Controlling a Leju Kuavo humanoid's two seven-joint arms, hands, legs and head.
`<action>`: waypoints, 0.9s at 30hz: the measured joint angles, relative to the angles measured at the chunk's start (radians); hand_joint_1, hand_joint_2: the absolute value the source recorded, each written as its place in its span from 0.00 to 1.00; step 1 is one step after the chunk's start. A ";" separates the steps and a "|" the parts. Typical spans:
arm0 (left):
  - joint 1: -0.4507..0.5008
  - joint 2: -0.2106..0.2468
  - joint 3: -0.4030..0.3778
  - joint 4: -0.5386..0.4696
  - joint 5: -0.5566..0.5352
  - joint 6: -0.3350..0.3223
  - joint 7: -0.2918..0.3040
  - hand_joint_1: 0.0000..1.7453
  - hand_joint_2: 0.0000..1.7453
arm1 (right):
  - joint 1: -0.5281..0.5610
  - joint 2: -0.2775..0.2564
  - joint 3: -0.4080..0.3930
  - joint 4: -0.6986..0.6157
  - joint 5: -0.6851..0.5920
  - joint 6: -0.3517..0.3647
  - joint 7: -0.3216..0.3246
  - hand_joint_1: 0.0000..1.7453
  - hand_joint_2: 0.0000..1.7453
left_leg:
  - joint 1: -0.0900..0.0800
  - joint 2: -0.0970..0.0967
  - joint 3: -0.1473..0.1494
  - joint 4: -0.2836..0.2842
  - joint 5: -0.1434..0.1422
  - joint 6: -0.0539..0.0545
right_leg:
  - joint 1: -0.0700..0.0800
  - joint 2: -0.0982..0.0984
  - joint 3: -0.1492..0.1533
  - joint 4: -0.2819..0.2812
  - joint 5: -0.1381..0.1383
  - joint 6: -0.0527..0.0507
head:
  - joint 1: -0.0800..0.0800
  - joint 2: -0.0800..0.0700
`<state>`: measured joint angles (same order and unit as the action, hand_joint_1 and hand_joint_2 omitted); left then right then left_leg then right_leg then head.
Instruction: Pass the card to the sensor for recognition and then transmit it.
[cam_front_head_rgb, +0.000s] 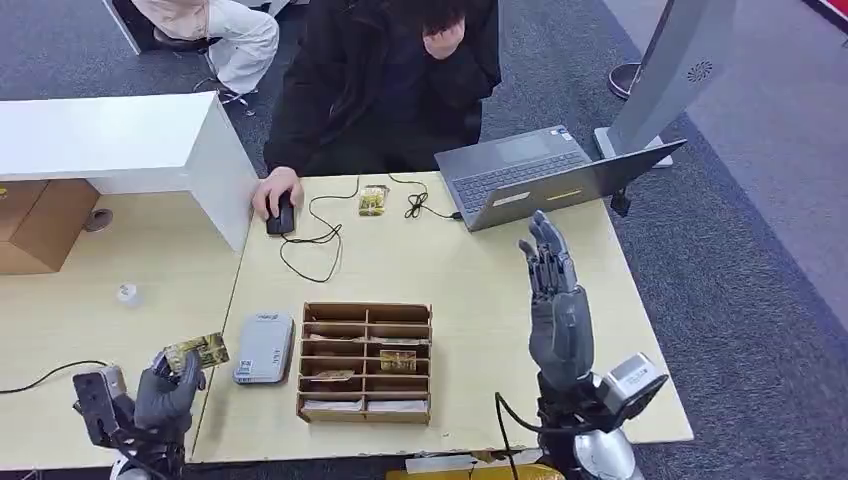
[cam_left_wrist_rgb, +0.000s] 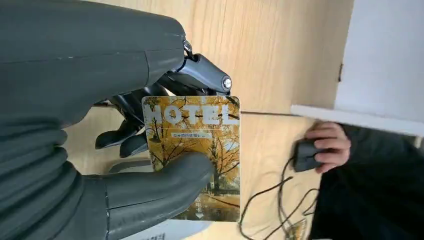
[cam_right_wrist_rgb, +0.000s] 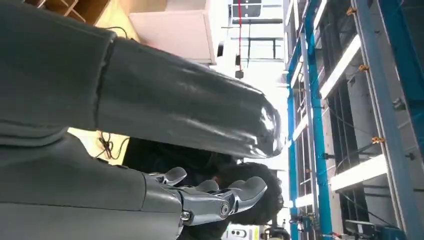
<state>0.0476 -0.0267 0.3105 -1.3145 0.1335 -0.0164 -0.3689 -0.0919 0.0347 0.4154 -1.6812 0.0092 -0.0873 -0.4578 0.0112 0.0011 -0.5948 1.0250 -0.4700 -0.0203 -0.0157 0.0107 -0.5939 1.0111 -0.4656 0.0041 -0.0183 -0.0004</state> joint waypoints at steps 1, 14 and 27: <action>-0.004 0.003 -0.009 0.008 -0.014 0.005 0.000 1.00 1.00 | -0.002 0.000 0.001 0.001 -0.002 0.002 0.000 0.00 0.00 | 0.000 0.000 0.000 0.000 0.000 0.000 | 0.000 0.000 0.000 0.000 0.000 0.000 | 0.000 0.000; -0.026 0.030 -0.096 0.030 -0.072 0.029 0.006 1.00 1.00 | -0.012 0.000 0.008 0.010 -0.006 0.007 0.005 0.00 0.00 | 0.000 0.000 0.000 0.000 0.000 0.000 | 0.000 0.000 0.000 0.000 0.000 0.000 | 0.000 0.000; -0.040 0.048 -0.120 0.053 -0.111 0.049 0.018 1.00 1.00 | -0.012 0.001 0.010 0.024 -0.009 0.024 0.003 0.00 0.00 | 0.000 0.000 0.000 0.000 0.000 0.000 | 0.000 0.000 0.000 0.000 0.000 0.000 | 0.000 0.000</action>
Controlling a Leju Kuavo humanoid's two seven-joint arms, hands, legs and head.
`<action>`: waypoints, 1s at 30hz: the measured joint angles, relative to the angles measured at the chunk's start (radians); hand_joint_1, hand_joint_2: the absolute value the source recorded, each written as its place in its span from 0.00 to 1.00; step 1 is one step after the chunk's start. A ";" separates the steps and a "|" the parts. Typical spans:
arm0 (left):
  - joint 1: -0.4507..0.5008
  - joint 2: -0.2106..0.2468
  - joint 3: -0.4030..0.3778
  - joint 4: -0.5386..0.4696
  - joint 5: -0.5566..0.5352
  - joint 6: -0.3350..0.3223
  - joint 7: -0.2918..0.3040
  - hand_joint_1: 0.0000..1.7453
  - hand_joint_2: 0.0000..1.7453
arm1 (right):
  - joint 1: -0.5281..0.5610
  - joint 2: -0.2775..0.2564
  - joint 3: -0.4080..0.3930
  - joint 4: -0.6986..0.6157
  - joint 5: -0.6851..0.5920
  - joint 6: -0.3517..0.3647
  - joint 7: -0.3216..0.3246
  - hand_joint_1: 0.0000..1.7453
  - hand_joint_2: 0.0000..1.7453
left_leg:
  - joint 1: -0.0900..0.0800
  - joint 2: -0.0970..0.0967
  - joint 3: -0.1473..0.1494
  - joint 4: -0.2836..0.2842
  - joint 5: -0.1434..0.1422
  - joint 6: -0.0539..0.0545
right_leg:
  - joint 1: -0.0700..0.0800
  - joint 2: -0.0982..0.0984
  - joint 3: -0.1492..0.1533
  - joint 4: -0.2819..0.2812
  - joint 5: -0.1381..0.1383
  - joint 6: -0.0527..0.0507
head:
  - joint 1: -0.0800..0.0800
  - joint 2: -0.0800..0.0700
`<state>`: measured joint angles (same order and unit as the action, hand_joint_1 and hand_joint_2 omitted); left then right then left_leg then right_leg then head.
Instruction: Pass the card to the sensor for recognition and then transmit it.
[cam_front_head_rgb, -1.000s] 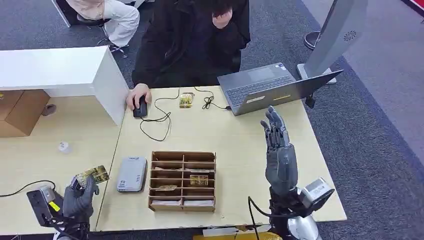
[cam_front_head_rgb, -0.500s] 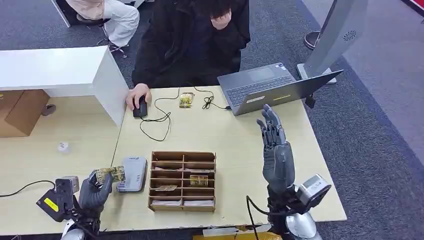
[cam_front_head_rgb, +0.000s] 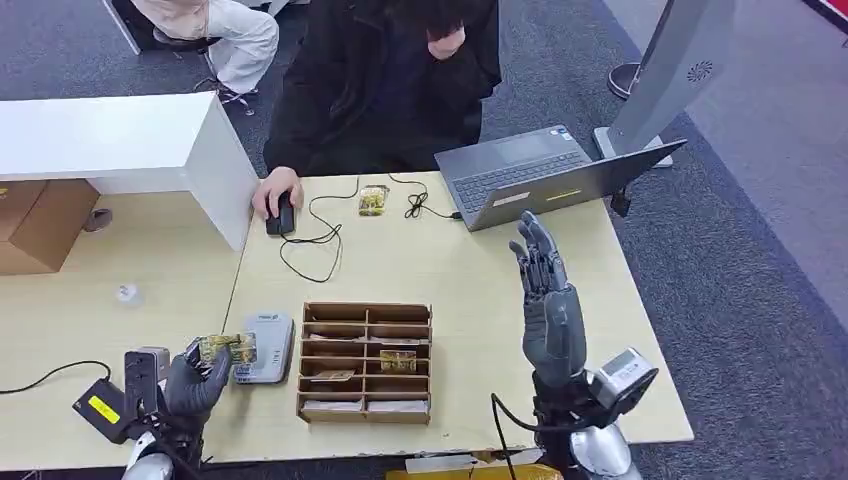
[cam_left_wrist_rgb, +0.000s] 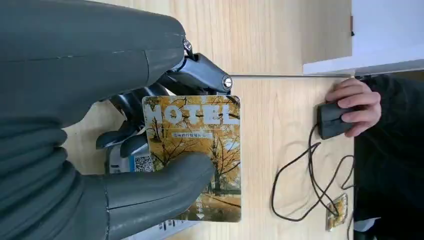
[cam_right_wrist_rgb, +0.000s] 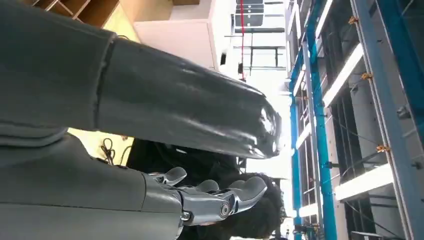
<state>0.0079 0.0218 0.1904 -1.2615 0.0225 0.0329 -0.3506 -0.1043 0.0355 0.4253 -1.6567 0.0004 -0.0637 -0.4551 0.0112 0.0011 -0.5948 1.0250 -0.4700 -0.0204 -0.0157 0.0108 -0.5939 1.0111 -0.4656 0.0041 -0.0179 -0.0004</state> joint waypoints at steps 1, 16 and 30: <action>-0.004 0.002 -0.001 0.005 -0.017 0.015 0.002 1.00 1.00 | 0.000 0.000 0.000 0.002 0.000 0.001 0.000 0.00 0.00 | 0.000 0.000 0.000 0.000 0.000 0.000 | 0.000 0.000 0.000 0.000 0.000 0.000 | 0.000 0.000; -0.057 0.039 -0.002 0.081 -0.044 0.039 0.008 1.00 1.00 | -0.014 0.001 0.008 0.010 0.001 0.007 0.001 0.00 0.00 | 0.000 0.000 0.000 0.000 0.000 0.000 | 0.000 0.000 0.000 0.000 0.000 0.000 | 0.000 0.000; -0.064 0.028 -0.002 0.132 -0.009 0.005 -0.016 1.00 1.00 | -0.030 0.001 0.014 0.018 0.004 0.011 0.005 0.00 0.00 | 0.000 0.000 0.000 0.000 0.000 0.000 | 0.000 0.000 0.000 0.000 0.000 0.000 | 0.000 0.000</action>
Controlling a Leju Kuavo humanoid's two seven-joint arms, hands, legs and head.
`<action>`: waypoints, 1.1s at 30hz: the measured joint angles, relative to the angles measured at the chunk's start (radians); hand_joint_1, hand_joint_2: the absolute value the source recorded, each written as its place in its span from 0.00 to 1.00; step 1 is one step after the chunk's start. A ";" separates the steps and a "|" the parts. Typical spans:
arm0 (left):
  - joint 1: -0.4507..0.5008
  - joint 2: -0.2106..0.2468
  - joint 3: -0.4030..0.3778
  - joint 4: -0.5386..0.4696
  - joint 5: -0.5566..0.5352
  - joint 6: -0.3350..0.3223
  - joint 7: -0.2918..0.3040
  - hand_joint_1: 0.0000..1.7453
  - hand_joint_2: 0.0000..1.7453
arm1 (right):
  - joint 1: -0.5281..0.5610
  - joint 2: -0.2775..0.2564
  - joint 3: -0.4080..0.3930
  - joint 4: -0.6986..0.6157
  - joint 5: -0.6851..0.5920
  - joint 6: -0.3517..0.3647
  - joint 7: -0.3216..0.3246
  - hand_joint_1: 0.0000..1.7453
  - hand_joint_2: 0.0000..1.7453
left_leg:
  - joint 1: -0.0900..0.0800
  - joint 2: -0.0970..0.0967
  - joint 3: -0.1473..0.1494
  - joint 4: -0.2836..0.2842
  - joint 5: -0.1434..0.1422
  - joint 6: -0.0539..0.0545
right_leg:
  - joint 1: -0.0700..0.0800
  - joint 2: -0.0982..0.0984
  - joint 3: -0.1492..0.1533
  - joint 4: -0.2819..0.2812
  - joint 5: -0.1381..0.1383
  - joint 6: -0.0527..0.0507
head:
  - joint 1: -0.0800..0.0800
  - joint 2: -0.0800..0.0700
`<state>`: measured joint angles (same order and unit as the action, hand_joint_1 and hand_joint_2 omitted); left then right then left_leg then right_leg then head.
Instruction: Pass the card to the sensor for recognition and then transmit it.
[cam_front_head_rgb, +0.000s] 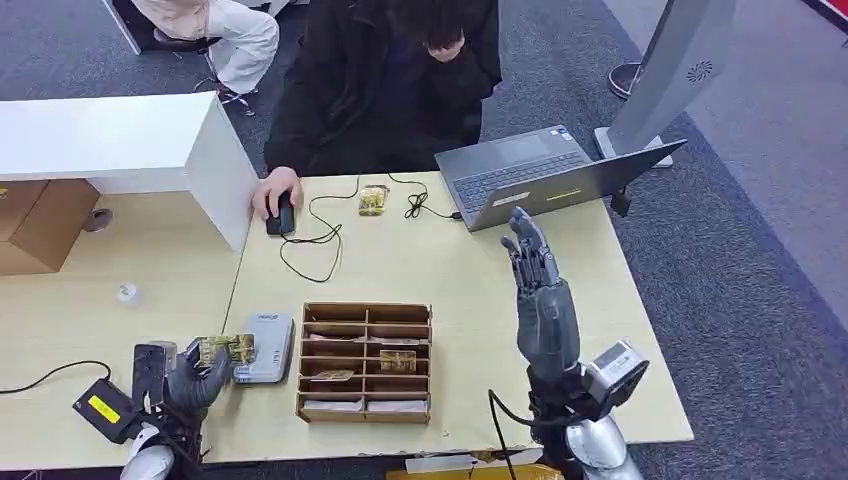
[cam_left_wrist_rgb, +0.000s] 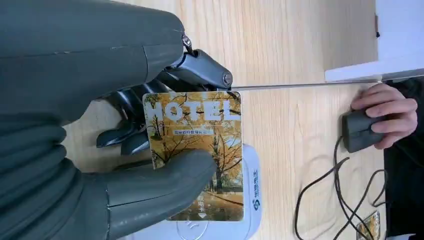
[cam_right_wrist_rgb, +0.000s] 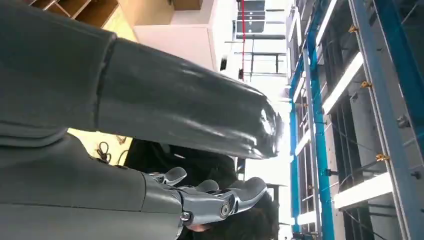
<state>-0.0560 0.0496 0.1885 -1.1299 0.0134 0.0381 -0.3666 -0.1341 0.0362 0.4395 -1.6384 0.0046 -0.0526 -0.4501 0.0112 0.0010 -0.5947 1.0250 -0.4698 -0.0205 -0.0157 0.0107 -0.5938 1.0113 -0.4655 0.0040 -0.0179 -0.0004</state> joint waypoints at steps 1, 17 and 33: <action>-0.002 0.000 0.000 0.005 0.002 -0.001 0.000 1.00 1.00 | -0.001 0.000 0.001 0.000 0.000 0.000 0.000 0.00 0.00 | 0.000 0.000 0.000 0.000 0.000 0.000 | 0.000 0.000 0.000 0.000 0.000 0.000 | 0.000 0.000; -0.054 -0.006 0.000 0.084 -0.006 0.010 -0.005 1.00 1.00 | -0.013 0.000 0.014 0.010 0.003 0.000 0.006 0.00 0.00 | 0.000 0.000 0.001 0.000 0.001 0.000 | 0.000 0.000 0.001 0.000 0.000 0.000 | 0.000 0.000; -0.088 0.011 -0.061 0.091 -0.152 0.105 0.055 1.00 1.00 | -0.023 0.000 0.025 0.011 -0.002 0.000 0.018 0.00 0.00 | 0.000 0.000 0.001 0.000 0.001 0.000 | 0.000 0.000 0.001 0.000 0.000 0.000 | 0.000 0.000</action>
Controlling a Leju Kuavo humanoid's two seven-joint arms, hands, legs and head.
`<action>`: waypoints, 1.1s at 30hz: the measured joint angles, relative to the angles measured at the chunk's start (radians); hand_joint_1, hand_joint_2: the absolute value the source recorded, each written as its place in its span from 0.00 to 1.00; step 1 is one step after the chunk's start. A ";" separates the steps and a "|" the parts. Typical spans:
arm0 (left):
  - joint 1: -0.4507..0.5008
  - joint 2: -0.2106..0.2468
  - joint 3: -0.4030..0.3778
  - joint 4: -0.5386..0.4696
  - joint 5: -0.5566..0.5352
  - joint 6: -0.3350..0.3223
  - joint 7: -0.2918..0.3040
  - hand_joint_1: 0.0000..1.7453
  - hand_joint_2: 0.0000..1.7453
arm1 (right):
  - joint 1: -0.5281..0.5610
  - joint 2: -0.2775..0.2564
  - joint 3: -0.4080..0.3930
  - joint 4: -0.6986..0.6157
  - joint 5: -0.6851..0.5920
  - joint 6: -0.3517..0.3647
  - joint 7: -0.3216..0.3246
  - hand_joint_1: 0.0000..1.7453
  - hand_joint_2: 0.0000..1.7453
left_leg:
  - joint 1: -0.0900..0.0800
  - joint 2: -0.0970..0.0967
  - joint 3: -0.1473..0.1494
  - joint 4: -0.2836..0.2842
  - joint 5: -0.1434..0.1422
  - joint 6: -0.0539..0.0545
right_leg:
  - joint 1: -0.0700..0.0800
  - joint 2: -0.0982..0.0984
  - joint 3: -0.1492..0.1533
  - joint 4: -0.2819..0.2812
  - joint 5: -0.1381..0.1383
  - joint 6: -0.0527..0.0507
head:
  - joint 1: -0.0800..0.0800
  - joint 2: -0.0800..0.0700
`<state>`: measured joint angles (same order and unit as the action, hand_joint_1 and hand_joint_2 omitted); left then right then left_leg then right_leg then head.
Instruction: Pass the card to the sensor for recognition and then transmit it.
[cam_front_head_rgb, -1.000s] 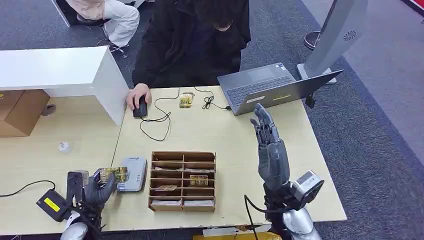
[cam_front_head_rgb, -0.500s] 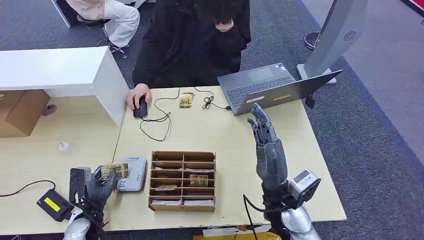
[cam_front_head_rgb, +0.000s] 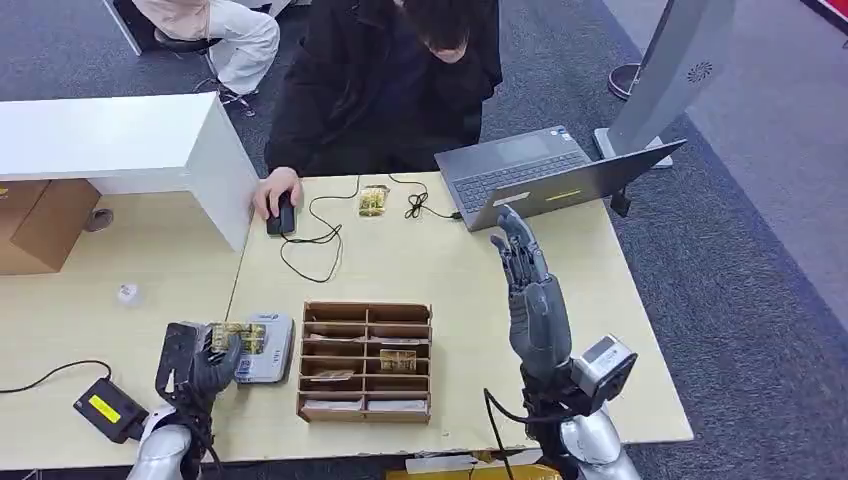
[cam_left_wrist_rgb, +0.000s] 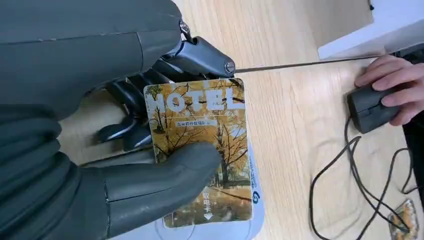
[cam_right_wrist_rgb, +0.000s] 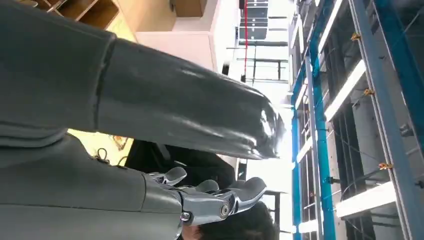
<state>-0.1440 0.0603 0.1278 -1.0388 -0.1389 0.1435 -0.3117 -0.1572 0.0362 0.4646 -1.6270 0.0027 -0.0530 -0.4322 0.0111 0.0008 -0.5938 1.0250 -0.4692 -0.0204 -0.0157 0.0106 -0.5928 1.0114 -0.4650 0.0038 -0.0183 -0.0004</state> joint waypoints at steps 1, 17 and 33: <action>-0.001 0.003 -0.006 0.000 -0.012 0.005 0.005 1.00 1.00 | 0.000 0.000 0.000 0.000 0.000 0.000 0.000 0.00 0.00 | 0.000 0.000 0.000 0.000 0.000 0.000 | 0.000 0.000 0.000 0.000 0.000 0.000 | 0.000 0.000; -0.029 0.069 -0.095 -0.023 -0.335 0.024 0.172 1.00 1.00 | 0.003 0.000 -0.004 -0.007 0.003 0.027 0.014 0.00 0.00 | 0.000 0.000 0.006 0.000 0.000 0.000 | 0.000 0.000 0.006 0.000 0.000 0.000 | 0.000 0.000; -0.035 0.105 -0.135 -0.079 -0.606 0.035 0.317 1.00 1.00 | 0.027 0.011 -0.035 -0.031 0.023 0.062 0.024 0.00 0.00 | 0.000 0.000 0.009 0.000 0.001 0.000 | 0.000 0.000 0.009 0.000 0.000 0.000 | 0.000 0.000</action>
<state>-0.1790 0.1648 -0.0076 -1.1173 -0.7454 0.1789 0.0057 -0.1305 0.0469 0.4296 -1.6583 0.0256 0.0088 -0.4082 0.0115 0.0010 -0.5847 1.0248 -0.4687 -0.0206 -0.0155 0.0105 -0.5841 1.0116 -0.4649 0.0033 -0.0183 -0.0004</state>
